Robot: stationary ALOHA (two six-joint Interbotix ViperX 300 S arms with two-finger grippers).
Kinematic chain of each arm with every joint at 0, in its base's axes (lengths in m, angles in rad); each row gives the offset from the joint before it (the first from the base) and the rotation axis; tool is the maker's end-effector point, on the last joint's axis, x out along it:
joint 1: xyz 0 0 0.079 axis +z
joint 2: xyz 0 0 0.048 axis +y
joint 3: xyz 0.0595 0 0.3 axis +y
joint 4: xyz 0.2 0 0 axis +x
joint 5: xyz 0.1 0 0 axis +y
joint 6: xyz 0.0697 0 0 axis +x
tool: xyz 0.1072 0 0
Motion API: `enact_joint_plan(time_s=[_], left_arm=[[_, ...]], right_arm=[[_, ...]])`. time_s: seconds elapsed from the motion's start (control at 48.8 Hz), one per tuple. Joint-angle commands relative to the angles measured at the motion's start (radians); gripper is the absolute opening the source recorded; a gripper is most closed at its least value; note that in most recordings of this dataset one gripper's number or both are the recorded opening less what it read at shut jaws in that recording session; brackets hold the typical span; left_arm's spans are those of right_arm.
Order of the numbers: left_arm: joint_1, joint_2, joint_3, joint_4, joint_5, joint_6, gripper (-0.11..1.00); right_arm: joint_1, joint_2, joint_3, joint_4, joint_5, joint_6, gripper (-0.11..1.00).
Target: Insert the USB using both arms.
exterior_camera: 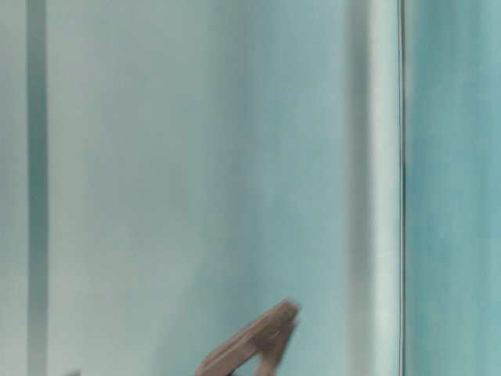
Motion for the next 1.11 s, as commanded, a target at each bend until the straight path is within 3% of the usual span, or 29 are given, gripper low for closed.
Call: enact_joint_plan(time_s=[0.0, 0.123, 0.287, 0.533, 0.718, 0.903, 1.087], left_arm=[[-0.006, -0.087, 0.055, 0.006, -0.123, 0.021, 0.72], [-0.008, -0.201, 0.149, 0.008, -0.258, 0.095, 0.72], [-0.008, -0.253, 0.199, 0.008, -0.192, 0.170, 0.72], [-0.008, -0.227, 0.252, 0.008, -0.118, 0.183, 0.72], [-0.009, -0.150, 0.256, 0.008, -0.026, 0.195, 0.72], [-0.009, -0.115, 0.279, 0.008, -0.063, 0.239, 0.72], [-0.009, -0.115, 0.307, 0.008, -0.095, 0.242, 0.72]], right_arm=[[-0.058, -0.002, 0.006, 0.006, -0.089, -0.031, 0.74], [-0.089, -0.002, 0.058, 0.006, -0.161, -0.064, 0.74], [-0.089, 0.014, 0.130, 0.006, -0.210, -0.163, 0.74], [-0.091, 0.141, 0.149, -0.002, -0.213, -0.337, 0.74], [-0.089, 0.265, 0.117, -0.002, -0.219, -0.360, 0.74], [-0.089, 0.288, 0.127, -0.002, -0.219, -0.359, 0.74], [-0.089, 0.288, 0.133, -0.002, -0.221, -0.359, 0.74]])
